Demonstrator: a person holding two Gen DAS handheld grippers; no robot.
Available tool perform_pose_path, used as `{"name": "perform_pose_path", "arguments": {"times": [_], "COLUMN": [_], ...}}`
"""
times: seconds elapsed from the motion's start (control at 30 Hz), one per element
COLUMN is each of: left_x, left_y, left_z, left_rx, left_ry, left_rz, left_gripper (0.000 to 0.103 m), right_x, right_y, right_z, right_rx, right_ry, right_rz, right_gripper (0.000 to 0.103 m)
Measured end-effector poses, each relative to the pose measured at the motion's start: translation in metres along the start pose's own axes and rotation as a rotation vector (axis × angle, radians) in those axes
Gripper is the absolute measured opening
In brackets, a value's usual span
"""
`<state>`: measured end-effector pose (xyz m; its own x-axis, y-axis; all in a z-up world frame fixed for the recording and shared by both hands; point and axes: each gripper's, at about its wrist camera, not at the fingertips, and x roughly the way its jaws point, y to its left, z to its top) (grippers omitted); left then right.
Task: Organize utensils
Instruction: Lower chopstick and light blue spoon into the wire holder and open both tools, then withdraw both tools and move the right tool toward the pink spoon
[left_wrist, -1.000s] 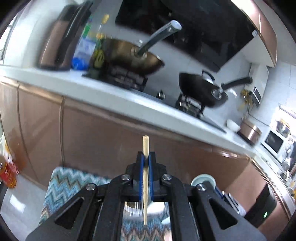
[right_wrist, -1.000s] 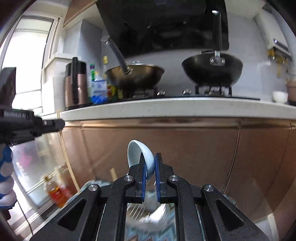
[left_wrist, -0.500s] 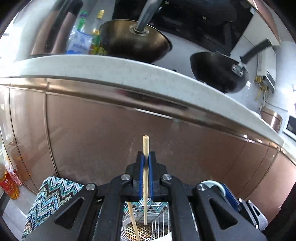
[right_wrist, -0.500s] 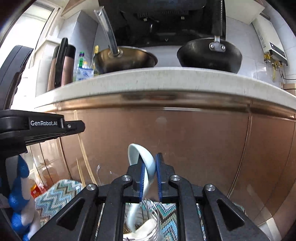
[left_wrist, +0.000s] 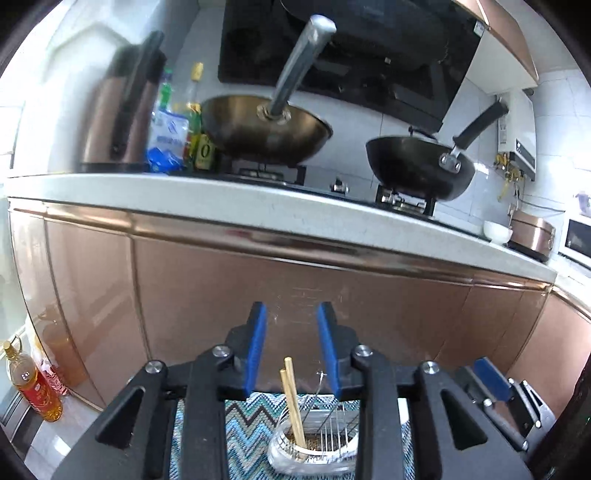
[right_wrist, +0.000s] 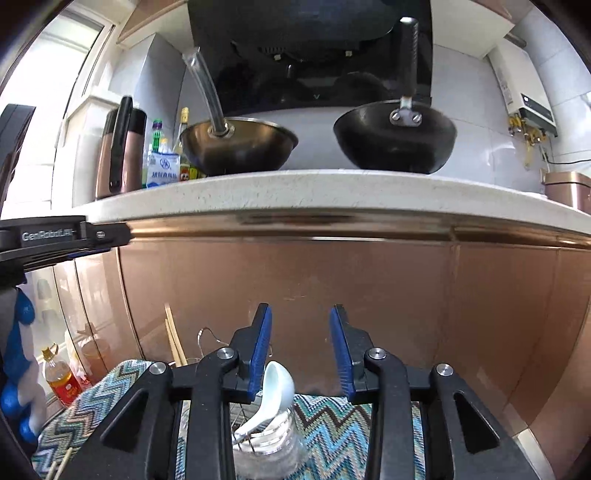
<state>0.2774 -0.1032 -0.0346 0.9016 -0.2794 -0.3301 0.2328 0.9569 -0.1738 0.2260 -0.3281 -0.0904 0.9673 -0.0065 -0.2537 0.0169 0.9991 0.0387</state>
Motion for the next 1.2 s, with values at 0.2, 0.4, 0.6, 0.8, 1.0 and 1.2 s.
{"name": "perform_pose_path", "arguments": {"times": [0.2, 0.4, 0.6, 0.8, 1.0, 1.2], "left_x": [-0.060, -0.120, -0.161, -0.186, -0.199, -0.196], "left_y": [0.017, 0.043, 0.073, 0.101, 0.120, 0.135], "left_z": [0.013, 0.011, 0.005, -0.010, -0.028, -0.048], "left_rx": [0.048, 0.055, 0.011, -0.038, -0.082, -0.133], "left_ry": [0.001, 0.018, 0.037, 0.103, 0.176, 0.250], "left_rz": [0.039, 0.087, 0.086, 0.072, 0.086, 0.104], "left_gripper": [0.033, 0.046, 0.051, 0.051, 0.051, 0.051], "right_x": [-0.054, -0.102, -0.139, -0.161, -0.172, -0.171], "right_y": [-0.017, -0.032, -0.039, -0.047, -0.057, -0.072], "right_z": [0.013, 0.014, 0.007, 0.001, -0.009, -0.028], "right_rx": [0.012, 0.018, 0.018, 0.029, 0.066, 0.106], "right_ry": [0.023, 0.042, 0.068, 0.087, 0.125, 0.180], "right_rz": [-0.014, -0.024, -0.029, -0.027, 0.002, 0.003], "right_gripper": [0.033, 0.036, 0.036, 0.036, 0.036, 0.036]}}
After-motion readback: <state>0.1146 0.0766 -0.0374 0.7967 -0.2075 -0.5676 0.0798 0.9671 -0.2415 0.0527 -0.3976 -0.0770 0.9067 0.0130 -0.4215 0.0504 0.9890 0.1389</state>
